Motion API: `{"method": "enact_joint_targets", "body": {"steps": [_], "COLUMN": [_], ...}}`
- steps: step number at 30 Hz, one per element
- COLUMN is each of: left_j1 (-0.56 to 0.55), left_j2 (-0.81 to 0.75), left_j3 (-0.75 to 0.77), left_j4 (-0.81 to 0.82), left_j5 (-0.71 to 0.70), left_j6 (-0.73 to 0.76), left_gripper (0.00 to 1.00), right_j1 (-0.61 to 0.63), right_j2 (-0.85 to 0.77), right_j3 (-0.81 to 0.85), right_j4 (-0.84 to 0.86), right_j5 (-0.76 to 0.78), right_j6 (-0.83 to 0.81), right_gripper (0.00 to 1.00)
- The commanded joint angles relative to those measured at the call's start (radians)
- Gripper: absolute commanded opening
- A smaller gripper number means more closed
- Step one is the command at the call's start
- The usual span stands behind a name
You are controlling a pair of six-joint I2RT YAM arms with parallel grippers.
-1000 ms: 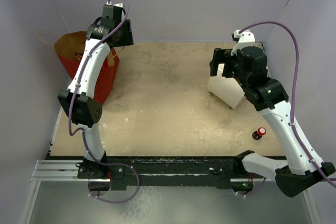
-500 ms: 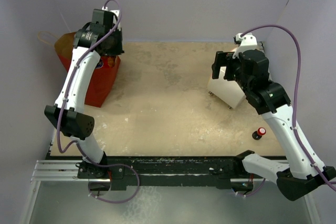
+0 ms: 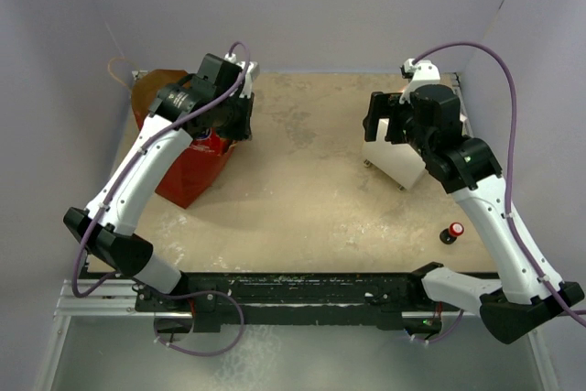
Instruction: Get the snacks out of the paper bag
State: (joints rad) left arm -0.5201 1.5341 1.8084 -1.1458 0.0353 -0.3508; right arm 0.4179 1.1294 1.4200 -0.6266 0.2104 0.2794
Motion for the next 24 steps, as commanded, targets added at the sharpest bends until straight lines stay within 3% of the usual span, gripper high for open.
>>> {"method": "enact_joint_targets", "body": {"steps": [1,7,11,13,16,17,20,24], "left_j1": [-0.102,-0.333,-0.392,-0.394,-0.376,-0.349,-0.197,-0.01], "left_j2": [-0.084,-0.027,0.027,0.043,0.042,0.037,0.003,-0.041], "left_j3": [-0.026,-0.011,0.04,0.073,0.141,0.158,0.184,0.211], "left_j4": [0.094,0.184,0.212,0.2,0.121,0.1,0.065,0.026], "left_j5": [0.08,-0.022,-0.035,-0.044,-0.147,-0.168,-0.113,-0.098], "left_j6": [-0.167,-0.296,-0.32,-0.316,-0.289,-0.276,-0.236,-0.187], "left_gripper": [0.0,0.0,0.0,0.14,0.58,0.73,0.98,0.99], "right_j1": [-0.002,-0.003,-0.002,-0.002,-0.002,-0.002,-0.002,-0.001], "right_j2": [0.023,0.032,0.023,0.019,0.019,0.021,0.03,0.031], "right_j3": [0.073,0.089,0.082,0.073,0.058,0.055,0.042,0.01], "right_j4": [-0.067,-0.106,-0.1,-0.092,-0.073,-0.063,-0.036,0.023], "right_j5": [-0.062,-0.022,-0.002,0.001,0.0,-0.003,-0.006,-0.018], "right_j6": [0.082,0.124,0.126,0.125,0.115,0.108,0.089,0.05], "right_gripper": [0.99,1.0,1.0,1.0,1.0,1.0,1.0,1.0]}}
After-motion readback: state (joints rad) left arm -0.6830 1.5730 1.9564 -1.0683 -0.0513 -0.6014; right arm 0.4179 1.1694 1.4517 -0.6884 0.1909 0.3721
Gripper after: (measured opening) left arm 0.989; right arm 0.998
